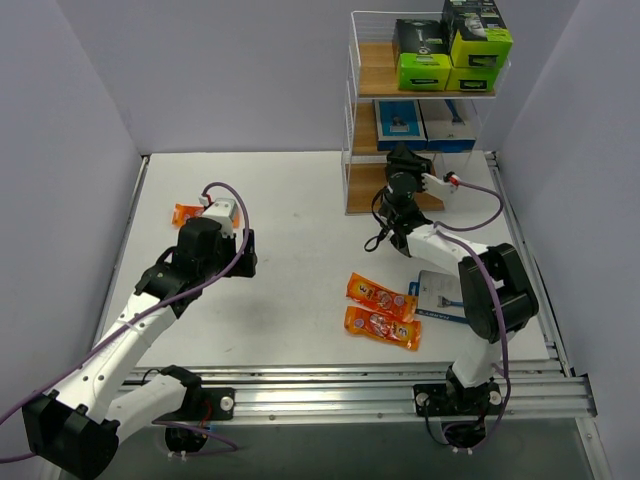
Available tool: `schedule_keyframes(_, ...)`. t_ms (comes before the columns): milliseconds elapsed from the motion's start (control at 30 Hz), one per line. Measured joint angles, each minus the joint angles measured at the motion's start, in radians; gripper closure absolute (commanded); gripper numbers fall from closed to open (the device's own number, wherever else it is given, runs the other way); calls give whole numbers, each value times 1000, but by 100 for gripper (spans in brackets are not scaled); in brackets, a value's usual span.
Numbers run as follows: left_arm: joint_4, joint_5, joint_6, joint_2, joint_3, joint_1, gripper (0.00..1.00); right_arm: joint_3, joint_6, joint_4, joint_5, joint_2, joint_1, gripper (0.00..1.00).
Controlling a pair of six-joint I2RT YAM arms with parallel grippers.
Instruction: Place and organize the shaving razors onto the shelf
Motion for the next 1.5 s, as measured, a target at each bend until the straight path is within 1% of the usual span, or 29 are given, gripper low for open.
schedule_keyframes(33, 0, 0, 0, 0, 0, 0, 4, 0, -3, 0, -2, 0, 0, 68)
schedule_keyframes(167, 0, 0, 0, 0, 0, 0, 4, -6, -22, 9, -9, -10, 0, 54)
schedule_keyframes(367, 0, 0, 0, -1, 0, 0, 4, -47, -51, 13, -24, -56, 0, 44)
schedule_keyframes(533, 0, -2, 0, -12, 0, 0, 4, -83, -67, 1, -32, -121, 0, 40)
schedule_keyframes(667, 0, -12, 1, -26, 0, 0, 4, -137, -82, -14, -37, -196, 0, 40)
schedule_keyframes(833, -1, -27, 2, -31, 0, 0, 4, -198, -123, -82, -51, -323, 0, 40)
schedule_keyframes(967, -2, -35, 4, -31, 0, 0, 4, -265, -158, -156, -92, -442, 0, 40)
schedule_keyframes(1133, -3, -39, 7, -35, 0, 0, 4, -321, -229, -341, -183, -570, 0, 40)
schedule_keyframes(1200, -3, -39, 8, -40, 0, 1, 4, -329, -261, -461, -227, -618, -1, 38)
schedule_keyframes(1333, -3, -39, 8, -43, 0, 2, 4, -328, -310, -692, -293, -686, -10, 31)
schedule_keyframes(1367, -4, -38, 8, -42, 0, 2, 4, -328, -320, -747, -311, -696, -17, 25)
schedule_keyframes(1433, -4, -37, 8, -42, 0, 3, 4, -328, -342, -858, -344, -708, -34, 19)
schedule_keyframes(1500, -3, -30, 8, -40, 0, 3, 4, -328, -364, -959, -380, -707, -51, 17)
